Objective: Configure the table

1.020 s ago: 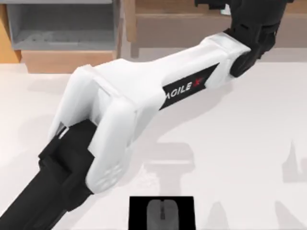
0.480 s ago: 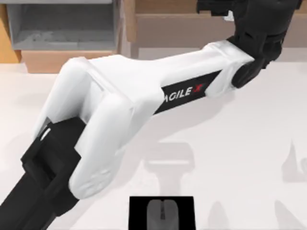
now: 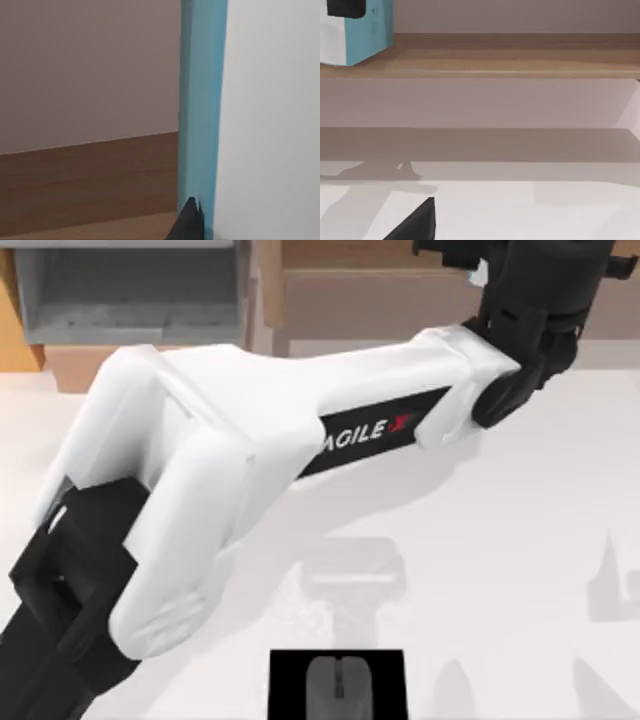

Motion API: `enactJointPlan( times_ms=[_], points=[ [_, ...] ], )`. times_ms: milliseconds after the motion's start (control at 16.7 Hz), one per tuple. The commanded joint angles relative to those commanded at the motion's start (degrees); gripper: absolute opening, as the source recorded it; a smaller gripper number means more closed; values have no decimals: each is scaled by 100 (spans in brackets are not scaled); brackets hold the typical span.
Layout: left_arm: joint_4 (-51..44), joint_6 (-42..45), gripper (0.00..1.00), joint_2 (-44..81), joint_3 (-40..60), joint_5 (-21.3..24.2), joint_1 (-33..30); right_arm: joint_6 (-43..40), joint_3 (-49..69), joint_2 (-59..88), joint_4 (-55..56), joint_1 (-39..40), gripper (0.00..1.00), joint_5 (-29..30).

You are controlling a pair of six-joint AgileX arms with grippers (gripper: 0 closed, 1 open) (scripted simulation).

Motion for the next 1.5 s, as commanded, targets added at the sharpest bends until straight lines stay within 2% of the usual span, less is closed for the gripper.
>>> enactJointPlan(
  times_ms=[300,540,840,1020,1200,1500],
  points=[
    [152,1129,0,-1113,-1569,1403,-137,0,0,0,0,0,100,0],
    [386,2313,0,-2092,-3203,2544,-214,0,0,0,0,0,100,0],
    [584,3954,0,-3415,-5568,3482,154,0,0,0,0,0,100,0],
    [736,5046,0,-4185,-6816,3629,839,0,0,0,0,0,100,0],
    [993,6187,0,-4712,-7594,3428,1845,0,0,0,0,0,100,0],
    [1663,7717,0,-4506,-7754,3105,3391,0,0,0,0,0,100,0]
  ],
)
